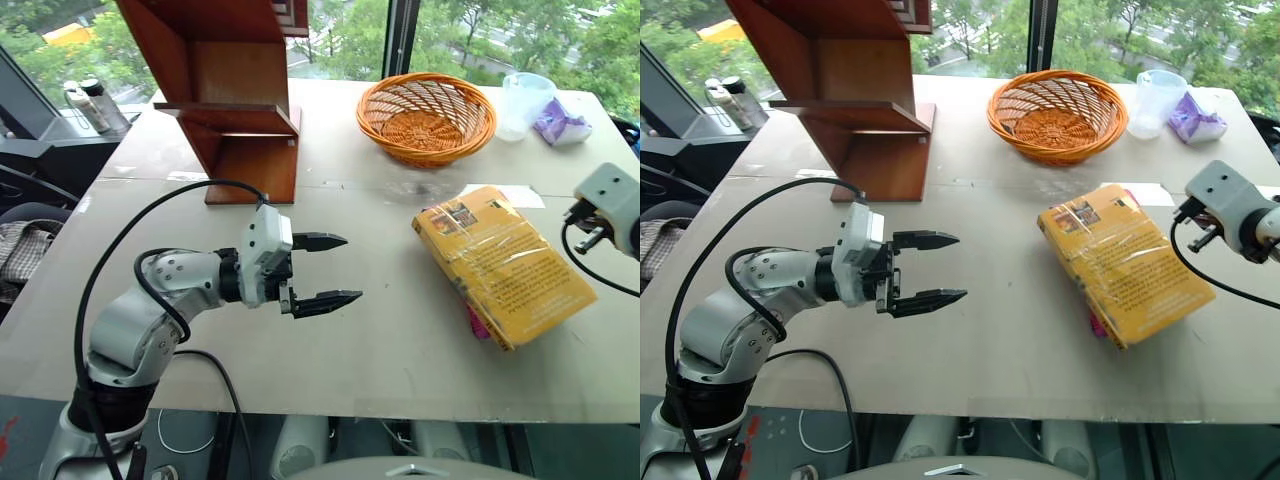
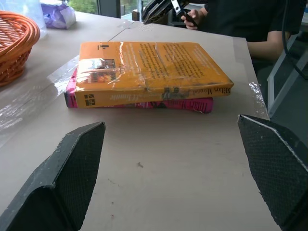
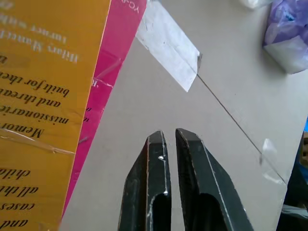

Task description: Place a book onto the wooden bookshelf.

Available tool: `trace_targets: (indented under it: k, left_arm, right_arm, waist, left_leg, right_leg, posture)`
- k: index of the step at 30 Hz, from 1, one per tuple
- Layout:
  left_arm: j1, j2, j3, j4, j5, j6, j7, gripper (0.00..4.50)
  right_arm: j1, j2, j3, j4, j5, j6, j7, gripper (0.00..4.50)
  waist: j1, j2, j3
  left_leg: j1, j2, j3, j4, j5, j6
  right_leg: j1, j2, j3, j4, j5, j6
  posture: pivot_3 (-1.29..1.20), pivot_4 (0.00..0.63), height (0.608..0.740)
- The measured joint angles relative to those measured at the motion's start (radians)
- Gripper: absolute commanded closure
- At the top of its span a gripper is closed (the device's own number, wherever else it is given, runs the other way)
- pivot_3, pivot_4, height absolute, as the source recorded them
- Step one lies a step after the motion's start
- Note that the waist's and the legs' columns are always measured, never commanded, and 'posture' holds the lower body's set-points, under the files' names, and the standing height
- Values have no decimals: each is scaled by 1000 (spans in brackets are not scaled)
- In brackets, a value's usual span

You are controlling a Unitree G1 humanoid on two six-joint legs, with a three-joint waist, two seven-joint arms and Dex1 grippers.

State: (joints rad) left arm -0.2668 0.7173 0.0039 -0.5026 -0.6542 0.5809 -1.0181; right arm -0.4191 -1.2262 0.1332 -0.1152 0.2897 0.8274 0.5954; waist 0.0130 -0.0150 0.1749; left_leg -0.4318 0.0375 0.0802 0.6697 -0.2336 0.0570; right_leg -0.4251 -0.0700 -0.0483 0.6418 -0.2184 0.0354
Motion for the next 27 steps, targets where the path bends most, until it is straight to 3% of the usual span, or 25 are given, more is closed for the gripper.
trace_targets:
  k: [3, 4, 6, 10, 14, 19, 27]
  left_arm:
    - [8, 2, -1, 0, 0, 0, -3, 0]
    - [39, 22, 2, -1, 2, -21, -26, 0]
    - [65, 38, 12, -4, 2, -27, -33, 0]
    - [94, 49, 29, -27, 1, -32, -33, 0]
    - [115, 53, 31, -45, 0, -39, -28, 0]
    - [155, 60, 47, -46, -1, -42, -21, 0]
    - [215, 80, 87, -45, 0, -53, -24, 0]
  right_arm:
    - [-14, 23, 49, 63, -32, -14, 31, 4432]
    - [-96, 80, 57, 205, -34, -23, 97, 4432]
    - [-99, 79, 56, 278, -36, -18, 147, 4432]
    - [-116, 109, 56, 312, -9, 26, 259, 4432]
    - [-129, 168, 55, 298, 12, 79, 315, 4432]
    - [-144, 282, 40, 216, 45, 168, 284, 4432]
    - [-8, 294, -80, -30, 70, 268, 175, 4432]
  waist:
    - [2, 0, 0]
    - [-3, 0, 0]
    - [-1, 0, 0]
    - [-1, 0, 0]
    - [-4, 0, 0]
    - [-7, 0, 0]
    - [5, 0, 0]
  left_leg:
    - [0, 0, 0, 0, 0, 0]
    - [1, 0, 2, 1, 0, 0]
    - [0, 1, 2, 1, 0, 0]
    - [1, 1, 2, 1, 0, 0]
    - [1, 1, 2, 1, 0, 0]
    - [2, 2, 1, 1, 0, 0]
    - [0, 0, 1, 1, 0, 0]
  right_leg:
    - [0, 0, 0, 0, 1, 0]
    - [0, 1, 2, 0, 3, 3]
    - [0, 1, 1, 0, 3, 2]
    - [0, 1, 1, 1, 3, 2]
    - [0, 1, 2, 1, 3, 2]
    - [0, 2, 2, 2, 3, 3]
    - [0, -1, 1, 1, 2, 1]
  posture:
    - [0, 150, 733]
    - [0, 150, 733]
    - [0, 150, 733]
    - [0, 150, 733]
    - [0, 150, 733]
    - [0, 150, 733]
    - [0, 150, 733]
